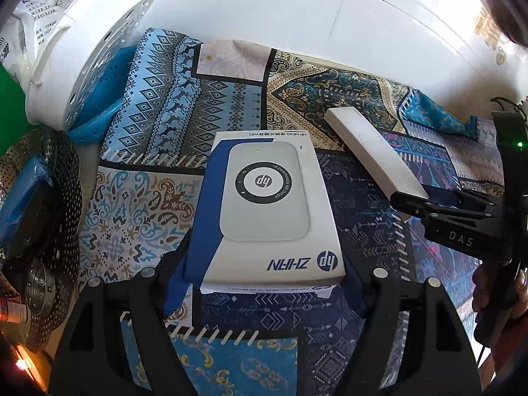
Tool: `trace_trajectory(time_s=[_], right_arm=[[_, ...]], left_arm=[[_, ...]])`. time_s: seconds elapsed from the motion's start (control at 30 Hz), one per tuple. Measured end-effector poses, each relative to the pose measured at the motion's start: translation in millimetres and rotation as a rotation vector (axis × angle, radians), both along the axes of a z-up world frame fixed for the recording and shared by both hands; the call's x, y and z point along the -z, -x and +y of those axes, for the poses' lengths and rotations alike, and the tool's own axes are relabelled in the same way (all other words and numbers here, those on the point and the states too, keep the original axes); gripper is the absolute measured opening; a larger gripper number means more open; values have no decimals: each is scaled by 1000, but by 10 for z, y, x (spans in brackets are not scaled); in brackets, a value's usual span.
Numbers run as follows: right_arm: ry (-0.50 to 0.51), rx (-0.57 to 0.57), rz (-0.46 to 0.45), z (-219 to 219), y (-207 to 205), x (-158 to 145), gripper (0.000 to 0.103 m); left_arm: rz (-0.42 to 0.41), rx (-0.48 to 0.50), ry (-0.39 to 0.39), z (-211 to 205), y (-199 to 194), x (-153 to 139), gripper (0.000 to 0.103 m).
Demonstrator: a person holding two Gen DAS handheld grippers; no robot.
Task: Collect trash
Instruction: 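Grasp the white HP ZHAN box with the left tool while the right tool grasps the white box, then lift the HP box with the left tool while the right tool lifts the white box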
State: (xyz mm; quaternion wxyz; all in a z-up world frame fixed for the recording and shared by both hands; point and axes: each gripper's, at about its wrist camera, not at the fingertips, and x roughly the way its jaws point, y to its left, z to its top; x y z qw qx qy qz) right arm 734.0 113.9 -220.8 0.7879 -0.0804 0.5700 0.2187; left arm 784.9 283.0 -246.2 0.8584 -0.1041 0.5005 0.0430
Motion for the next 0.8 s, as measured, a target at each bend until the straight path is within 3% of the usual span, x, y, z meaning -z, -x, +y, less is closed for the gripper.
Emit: trace_trajectory(time_s=[0.3,0.53,0.8], right_arm=[[-44,187,-17,-501,738,-403,48],[-41,218,-51,-874,1040,-542,48],[-79,176,-128,-1298,1721,-796,48]], left_arm=[[-66,109,-32,-183,358,-341,76],[-117,122,-21,-443,737,-636,76],[-163,78,-6,-875,1542,-849,76]])
